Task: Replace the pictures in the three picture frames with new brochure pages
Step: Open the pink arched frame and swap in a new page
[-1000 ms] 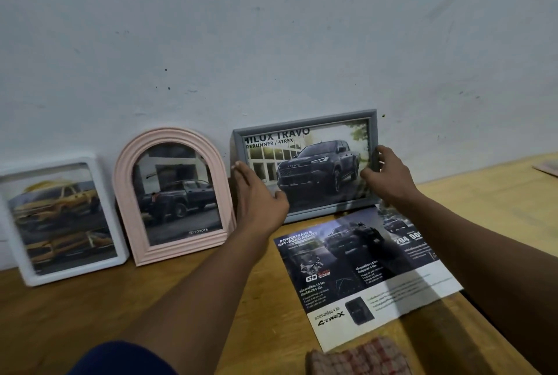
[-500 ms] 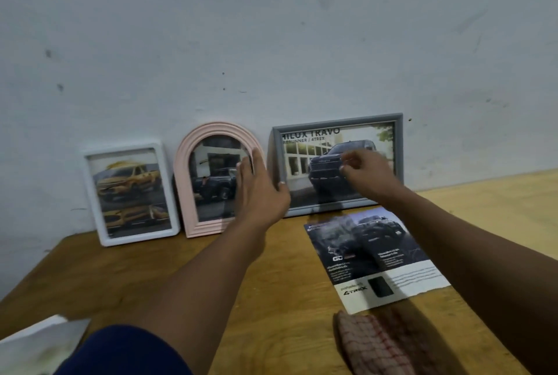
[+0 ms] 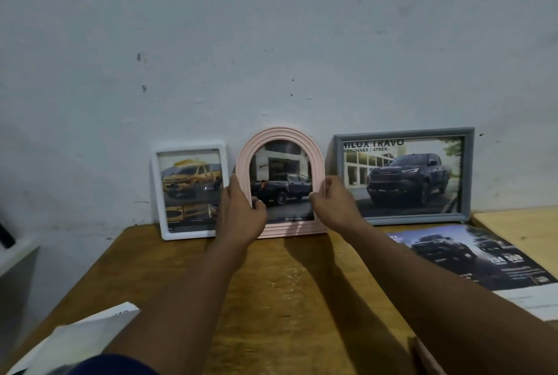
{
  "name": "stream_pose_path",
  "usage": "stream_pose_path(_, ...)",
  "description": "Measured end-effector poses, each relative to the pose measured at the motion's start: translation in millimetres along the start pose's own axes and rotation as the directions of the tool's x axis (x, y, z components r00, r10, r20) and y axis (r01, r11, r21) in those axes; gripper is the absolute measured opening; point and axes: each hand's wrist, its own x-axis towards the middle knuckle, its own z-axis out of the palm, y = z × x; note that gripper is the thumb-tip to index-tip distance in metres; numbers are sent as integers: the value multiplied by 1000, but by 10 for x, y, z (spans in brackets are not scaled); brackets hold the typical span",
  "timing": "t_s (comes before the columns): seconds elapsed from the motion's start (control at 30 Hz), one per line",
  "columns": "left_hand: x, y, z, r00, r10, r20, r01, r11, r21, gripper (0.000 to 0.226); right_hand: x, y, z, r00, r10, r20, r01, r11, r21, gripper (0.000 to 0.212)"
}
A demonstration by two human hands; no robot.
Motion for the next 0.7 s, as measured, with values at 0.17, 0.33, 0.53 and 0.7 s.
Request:
stream_pose_path(0.17,15,-26,60,998,-52,23,52,998,-23,80,61,49,65,999,31,-37,-29,999,36,28)
stream_pose_path(0.33,-37,47,23,999,-39,29,40,998,-40,76,-4,44,-30,999,2,-41,2,997,80,25)
stream_pose_path(0.53,-335,185,-158,998,19,52,-21,999,31,72,-256,-42,-306,999,-25,-38,28,997,67,25)
stream_pose_path(0.7,-695,192,-322,993,-29,114,17,994,107,52,-603,-73,-592,1000,-27,-12,27,999,37,22)
